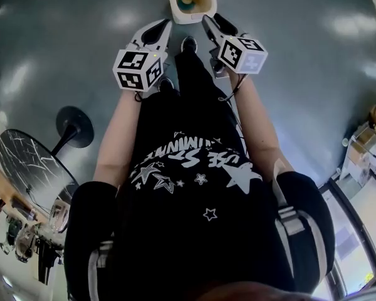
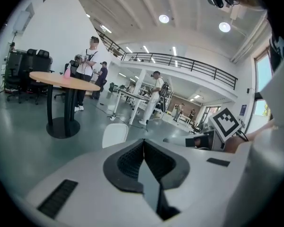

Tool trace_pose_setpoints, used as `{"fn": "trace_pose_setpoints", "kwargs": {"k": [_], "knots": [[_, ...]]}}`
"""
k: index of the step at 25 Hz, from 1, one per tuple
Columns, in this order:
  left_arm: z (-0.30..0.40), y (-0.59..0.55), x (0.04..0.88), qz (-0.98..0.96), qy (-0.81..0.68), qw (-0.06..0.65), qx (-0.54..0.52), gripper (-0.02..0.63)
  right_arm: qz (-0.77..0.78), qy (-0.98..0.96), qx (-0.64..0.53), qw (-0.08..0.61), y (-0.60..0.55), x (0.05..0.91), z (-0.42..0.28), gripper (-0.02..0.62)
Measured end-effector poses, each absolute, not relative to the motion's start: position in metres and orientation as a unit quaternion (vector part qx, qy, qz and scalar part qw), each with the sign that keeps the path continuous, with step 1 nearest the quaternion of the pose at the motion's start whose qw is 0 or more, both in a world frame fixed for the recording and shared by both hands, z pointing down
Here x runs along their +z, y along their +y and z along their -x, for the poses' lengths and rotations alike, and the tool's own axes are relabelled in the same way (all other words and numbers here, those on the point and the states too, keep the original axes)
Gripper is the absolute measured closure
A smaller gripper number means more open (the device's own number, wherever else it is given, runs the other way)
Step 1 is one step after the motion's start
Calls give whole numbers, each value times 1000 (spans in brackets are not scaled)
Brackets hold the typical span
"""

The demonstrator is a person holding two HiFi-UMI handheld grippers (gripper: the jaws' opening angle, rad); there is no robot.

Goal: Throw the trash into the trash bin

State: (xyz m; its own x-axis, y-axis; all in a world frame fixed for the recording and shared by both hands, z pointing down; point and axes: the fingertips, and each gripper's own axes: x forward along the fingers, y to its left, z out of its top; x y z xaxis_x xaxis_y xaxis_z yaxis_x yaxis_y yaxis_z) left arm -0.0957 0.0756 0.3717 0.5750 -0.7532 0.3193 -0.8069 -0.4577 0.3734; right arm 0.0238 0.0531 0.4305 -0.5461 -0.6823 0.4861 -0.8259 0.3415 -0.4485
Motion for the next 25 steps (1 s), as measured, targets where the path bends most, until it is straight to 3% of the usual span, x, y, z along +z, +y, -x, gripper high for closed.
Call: {"fn": "trace_pose_setpoints", "kwargs": {"k": [10, 20, 25], "knots": [[83, 113, 292, -877, -441, 192, 22, 594, -500, -811, 293, 82, 100, 343, -49, 516], [69, 147, 263, -871, -462, 170, 12, 595, -480, -823, 298, 51, 128, 318, -74, 583], [59, 167, 258, -861, -480, 168, 6, 594, -462, -839, 279, 68, 147, 306, -85, 589]]}}
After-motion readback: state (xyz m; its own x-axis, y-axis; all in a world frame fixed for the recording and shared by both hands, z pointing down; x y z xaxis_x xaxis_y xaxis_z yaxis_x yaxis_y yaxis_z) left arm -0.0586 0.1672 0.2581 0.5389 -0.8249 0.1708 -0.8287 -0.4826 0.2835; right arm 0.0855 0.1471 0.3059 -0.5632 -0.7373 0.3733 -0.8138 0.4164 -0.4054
